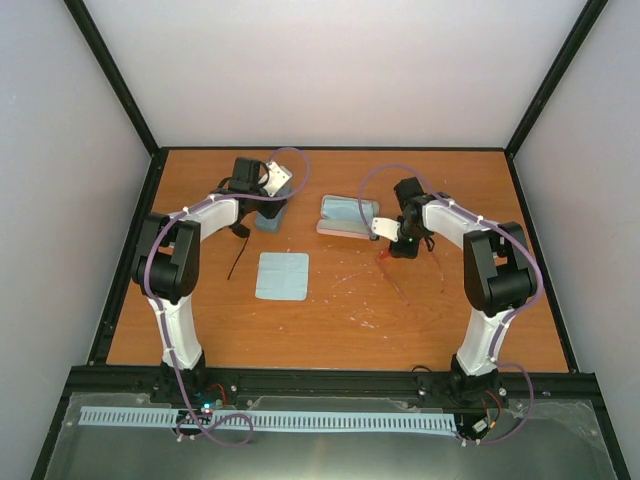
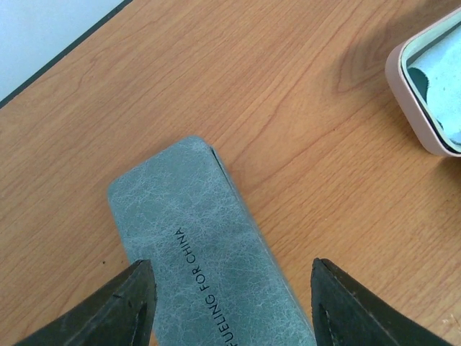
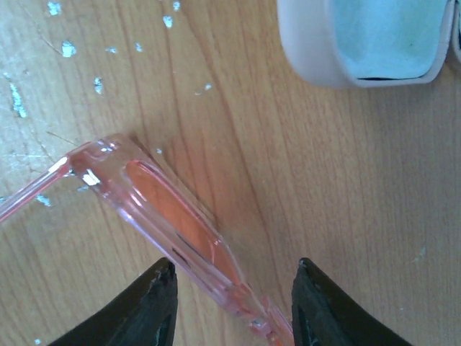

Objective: Organize the sunglasses
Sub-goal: Pick up the sunglasses from the center of the board, then fold the sunglasses.

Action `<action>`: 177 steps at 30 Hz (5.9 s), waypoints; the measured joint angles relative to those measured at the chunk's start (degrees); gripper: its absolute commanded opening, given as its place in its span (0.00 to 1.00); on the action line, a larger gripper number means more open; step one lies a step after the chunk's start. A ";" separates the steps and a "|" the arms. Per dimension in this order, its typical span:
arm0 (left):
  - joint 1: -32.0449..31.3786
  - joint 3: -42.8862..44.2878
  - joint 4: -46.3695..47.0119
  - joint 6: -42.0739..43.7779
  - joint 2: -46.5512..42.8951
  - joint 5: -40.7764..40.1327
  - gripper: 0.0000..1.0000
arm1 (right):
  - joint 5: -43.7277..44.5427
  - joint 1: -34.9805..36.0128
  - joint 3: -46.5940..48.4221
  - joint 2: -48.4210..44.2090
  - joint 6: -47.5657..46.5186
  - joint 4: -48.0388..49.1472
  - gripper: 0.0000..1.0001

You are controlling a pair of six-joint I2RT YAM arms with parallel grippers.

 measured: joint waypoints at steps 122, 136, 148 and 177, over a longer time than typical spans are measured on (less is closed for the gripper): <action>-5.84 -14.51 1.01 -23.82 -36.28 28.02 0.28 | -42.42 -7.48 26.25 11.13 85.29 21.18 0.03; -16.85 -14.93 5.73 -26.10 -30.84 33.24 0.29 | -47.60 -2.64 25.66 11.08 85.37 20.00 0.03; -16.94 -14.10 8.37 -26.67 -27.76 33.11 0.29 | -59.04 -1.42 23.67 3.72 78.14 12.09 0.03; -16.94 -21.92 6.27 -24.37 -33.77 28.37 0.23 | -58.16 -0.44 32.17 11.37 84.43 16.20 0.03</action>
